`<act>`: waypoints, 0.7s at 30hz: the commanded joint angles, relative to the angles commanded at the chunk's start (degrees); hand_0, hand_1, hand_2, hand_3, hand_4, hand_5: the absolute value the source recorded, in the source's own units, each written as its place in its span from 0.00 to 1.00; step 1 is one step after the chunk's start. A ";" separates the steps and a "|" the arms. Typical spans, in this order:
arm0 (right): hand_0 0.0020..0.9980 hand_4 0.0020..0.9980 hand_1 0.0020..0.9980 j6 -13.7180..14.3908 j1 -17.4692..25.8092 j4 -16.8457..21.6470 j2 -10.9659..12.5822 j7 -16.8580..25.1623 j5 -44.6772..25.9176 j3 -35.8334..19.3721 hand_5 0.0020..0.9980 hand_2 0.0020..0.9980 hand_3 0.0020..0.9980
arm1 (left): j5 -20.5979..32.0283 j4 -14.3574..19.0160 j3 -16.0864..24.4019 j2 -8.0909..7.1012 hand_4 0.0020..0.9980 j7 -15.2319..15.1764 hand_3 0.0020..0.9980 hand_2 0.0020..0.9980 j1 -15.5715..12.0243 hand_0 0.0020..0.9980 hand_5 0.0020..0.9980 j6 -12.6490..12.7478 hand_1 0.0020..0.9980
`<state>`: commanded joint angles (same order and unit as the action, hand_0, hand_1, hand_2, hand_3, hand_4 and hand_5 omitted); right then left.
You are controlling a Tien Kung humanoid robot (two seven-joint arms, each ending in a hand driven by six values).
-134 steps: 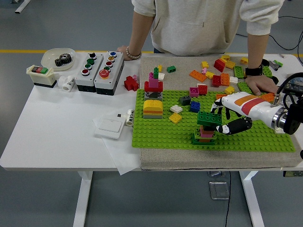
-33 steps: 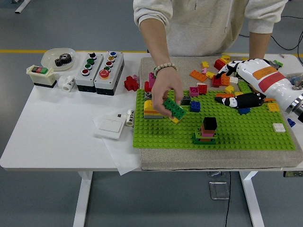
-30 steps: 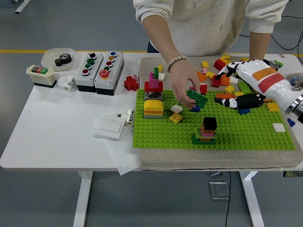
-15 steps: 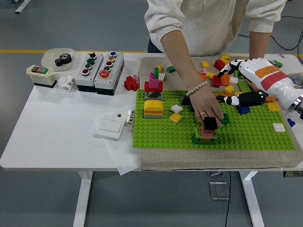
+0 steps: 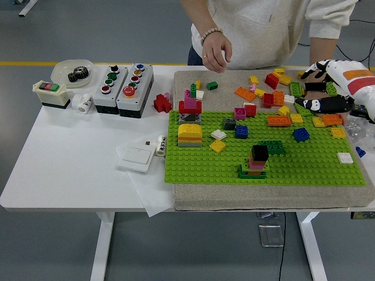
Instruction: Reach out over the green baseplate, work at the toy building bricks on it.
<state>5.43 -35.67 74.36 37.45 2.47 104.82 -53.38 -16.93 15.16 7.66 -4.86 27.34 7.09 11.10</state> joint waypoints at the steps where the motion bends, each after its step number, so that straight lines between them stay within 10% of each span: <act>1: 0.51 0.87 0.62 -0.53 -0.53 -1.78 -0.22 0.20 -0.27 0.46 0.45 0.71 0.64 | 0.01 0.00 -0.02 -0.01 0.97 -0.01 0.85 0.69 0.01 0.46 0.86 -0.05 0.59; 11: 0.51 0.87 0.63 -5.37 -5.99 -13.39 -2.28 4.93 -3.51 8.38 0.45 0.71 0.64 | -0.46 -0.03 0.39 0.12 0.97 0.14 0.85 0.69 0.00 0.46 0.86 -0.03 0.59; 21: 0.50 0.87 0.62 -11.67 -12.15 -10.67 -4.06 -2.14 -3.70 14.01 0.44 0.71 0.65 | -0.52 -0.03 0.18 0.08 0.96 -0.04 0.85 0.69 0.10 0.46 0.86 -0.13 0.59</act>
<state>-6.23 -47.82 63.68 33.39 0.33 101.12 -39.37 -17.45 15.13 7.85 -4.78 27.30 7.19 10.98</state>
